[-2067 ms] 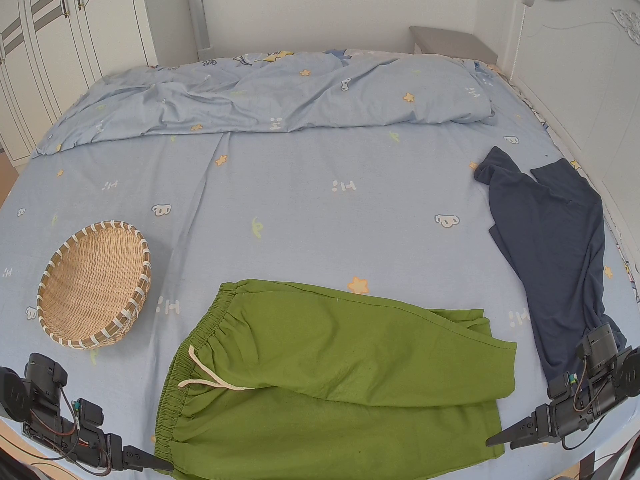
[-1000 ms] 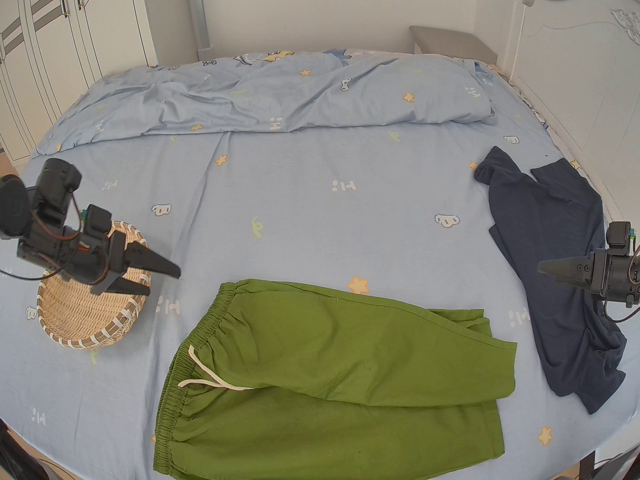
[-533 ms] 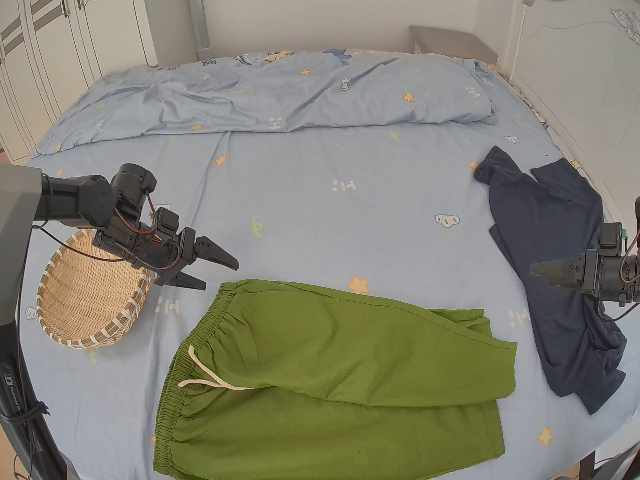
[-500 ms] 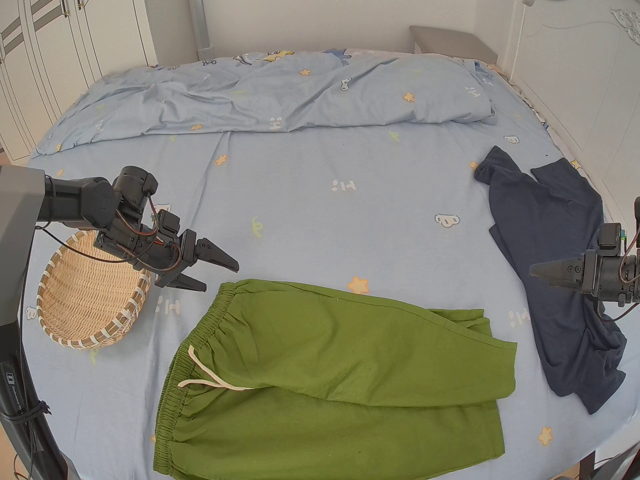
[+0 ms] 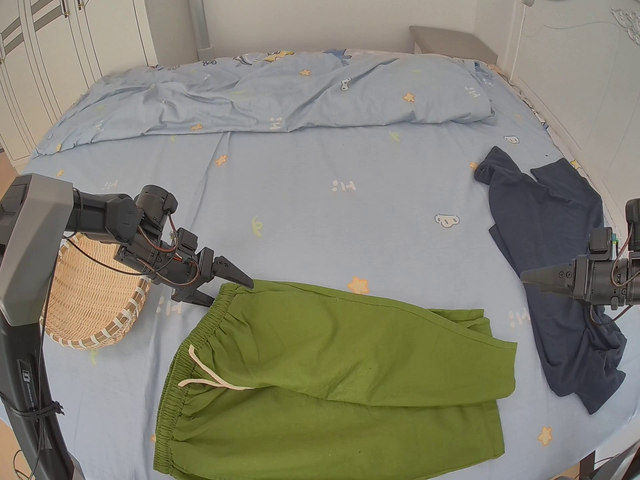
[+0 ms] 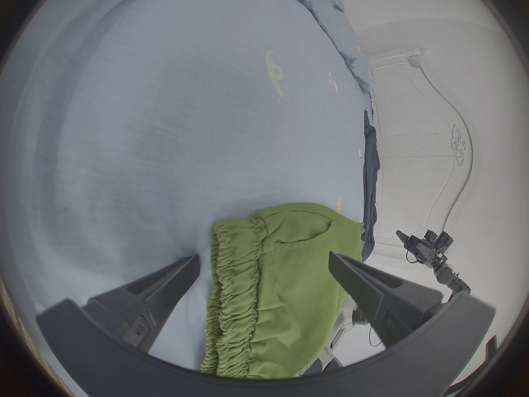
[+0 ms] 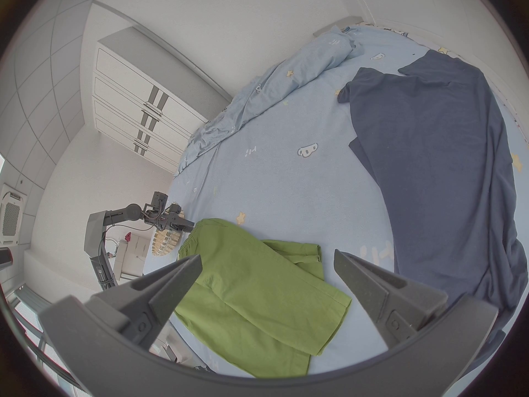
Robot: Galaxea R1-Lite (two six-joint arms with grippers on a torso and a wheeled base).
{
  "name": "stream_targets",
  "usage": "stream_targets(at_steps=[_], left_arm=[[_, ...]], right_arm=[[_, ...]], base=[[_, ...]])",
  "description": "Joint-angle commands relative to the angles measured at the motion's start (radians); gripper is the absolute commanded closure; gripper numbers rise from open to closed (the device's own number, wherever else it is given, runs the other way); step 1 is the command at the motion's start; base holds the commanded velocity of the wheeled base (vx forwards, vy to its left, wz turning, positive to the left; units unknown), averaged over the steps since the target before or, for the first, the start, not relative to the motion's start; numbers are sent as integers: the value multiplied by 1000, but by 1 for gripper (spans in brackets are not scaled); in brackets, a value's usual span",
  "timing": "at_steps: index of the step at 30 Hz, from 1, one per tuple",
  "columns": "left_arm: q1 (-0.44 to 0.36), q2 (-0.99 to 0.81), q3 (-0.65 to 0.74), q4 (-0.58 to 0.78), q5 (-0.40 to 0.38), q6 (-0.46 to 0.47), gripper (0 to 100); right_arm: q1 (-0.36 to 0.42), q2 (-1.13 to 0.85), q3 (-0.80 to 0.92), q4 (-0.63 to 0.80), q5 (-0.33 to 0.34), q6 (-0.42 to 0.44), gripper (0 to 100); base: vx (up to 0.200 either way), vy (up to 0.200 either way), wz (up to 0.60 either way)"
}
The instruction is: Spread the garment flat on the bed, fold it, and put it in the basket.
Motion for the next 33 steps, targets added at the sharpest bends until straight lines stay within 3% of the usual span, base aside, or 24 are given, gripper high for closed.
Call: stream_targets(at_steps=[1, 3, 4, 25, 33], left_arm=[[-3, 23, -13, 0, 1, -1, 0], [-3, 23, -17, 0, 1, -1, 0], [-5, 24, -17, -2, 1, -2, 100], [14, -31, -1, 0, 0, -1, 100], [18, -42, -1, 8, 1, -1, 100]], right_arm=[[6, 12, 0, 0, 1, 0, 0], [11, 14, -1, 0, 1, 1, 0], [12, 15, -1, 0, 1, 1, 0], [-18, 84, 123, -43, 2, -2, 0], [-6, 261, 201, -172, 2, -3, 0]], base=[[0, 0, 0], [0, 0, 0], [0, 0, 0], [0, 0, 0], [0, 0, 0]])
